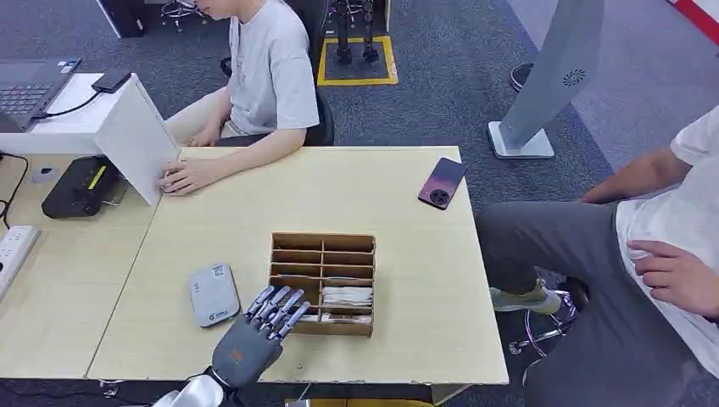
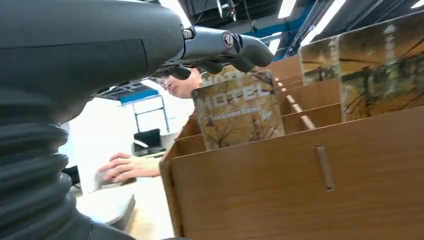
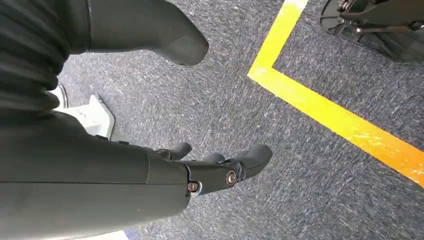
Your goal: Pass the card to the sensor for recognition and then transmit it.
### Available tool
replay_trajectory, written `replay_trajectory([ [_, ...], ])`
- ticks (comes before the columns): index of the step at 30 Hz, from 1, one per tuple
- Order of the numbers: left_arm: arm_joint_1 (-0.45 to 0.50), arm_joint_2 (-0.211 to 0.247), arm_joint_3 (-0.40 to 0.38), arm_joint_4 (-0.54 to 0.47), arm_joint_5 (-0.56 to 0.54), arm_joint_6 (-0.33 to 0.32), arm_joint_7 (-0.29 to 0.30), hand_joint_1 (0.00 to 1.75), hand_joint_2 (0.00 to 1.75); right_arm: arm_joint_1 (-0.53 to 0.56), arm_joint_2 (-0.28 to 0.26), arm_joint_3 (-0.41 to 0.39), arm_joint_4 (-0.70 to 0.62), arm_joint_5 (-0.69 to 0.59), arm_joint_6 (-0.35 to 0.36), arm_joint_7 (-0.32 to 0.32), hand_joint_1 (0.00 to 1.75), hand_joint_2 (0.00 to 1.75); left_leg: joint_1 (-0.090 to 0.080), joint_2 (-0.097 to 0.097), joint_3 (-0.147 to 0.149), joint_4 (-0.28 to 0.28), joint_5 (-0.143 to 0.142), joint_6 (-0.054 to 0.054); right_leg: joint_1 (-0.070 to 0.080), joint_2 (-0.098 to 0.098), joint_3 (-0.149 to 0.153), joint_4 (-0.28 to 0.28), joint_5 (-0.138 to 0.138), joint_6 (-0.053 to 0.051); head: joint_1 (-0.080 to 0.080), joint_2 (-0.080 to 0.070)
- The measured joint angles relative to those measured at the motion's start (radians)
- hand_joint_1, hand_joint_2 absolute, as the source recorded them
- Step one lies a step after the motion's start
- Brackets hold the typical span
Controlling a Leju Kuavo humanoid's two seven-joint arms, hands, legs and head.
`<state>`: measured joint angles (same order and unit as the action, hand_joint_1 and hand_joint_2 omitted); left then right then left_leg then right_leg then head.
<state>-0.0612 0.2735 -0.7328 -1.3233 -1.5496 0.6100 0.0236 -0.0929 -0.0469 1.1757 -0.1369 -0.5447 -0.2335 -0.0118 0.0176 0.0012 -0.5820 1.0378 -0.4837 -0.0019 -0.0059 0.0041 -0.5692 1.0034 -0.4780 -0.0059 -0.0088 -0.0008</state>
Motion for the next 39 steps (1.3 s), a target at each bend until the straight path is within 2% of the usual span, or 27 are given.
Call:
replay_trajectory([
  [5,-0.003,-0.008,0.000,0.002,0.026,0.028,-0.007,0.00,1.75,0.000,0.000,0.010,0.000,0.000,0.002,0.002,0.00,1.75,0.000,0.000,0.000,0.000,0.000,0.000,0.000,0.000,0.000,0.000,0.000,0.000,0.000,0.000],
  [39,-0.024,-0.035,0.000,-0.001,0.126,0.014,-0.080,0.00,1.75,0.000,0.000,0.047,0.000,-0.021,0.003,0.001,0.00,1.75,0.000,0.000,0.000,0.000,0.000,0.000,0.000,0.000,0.000,0.000,0.000,0.000,0.000,0.000],
])
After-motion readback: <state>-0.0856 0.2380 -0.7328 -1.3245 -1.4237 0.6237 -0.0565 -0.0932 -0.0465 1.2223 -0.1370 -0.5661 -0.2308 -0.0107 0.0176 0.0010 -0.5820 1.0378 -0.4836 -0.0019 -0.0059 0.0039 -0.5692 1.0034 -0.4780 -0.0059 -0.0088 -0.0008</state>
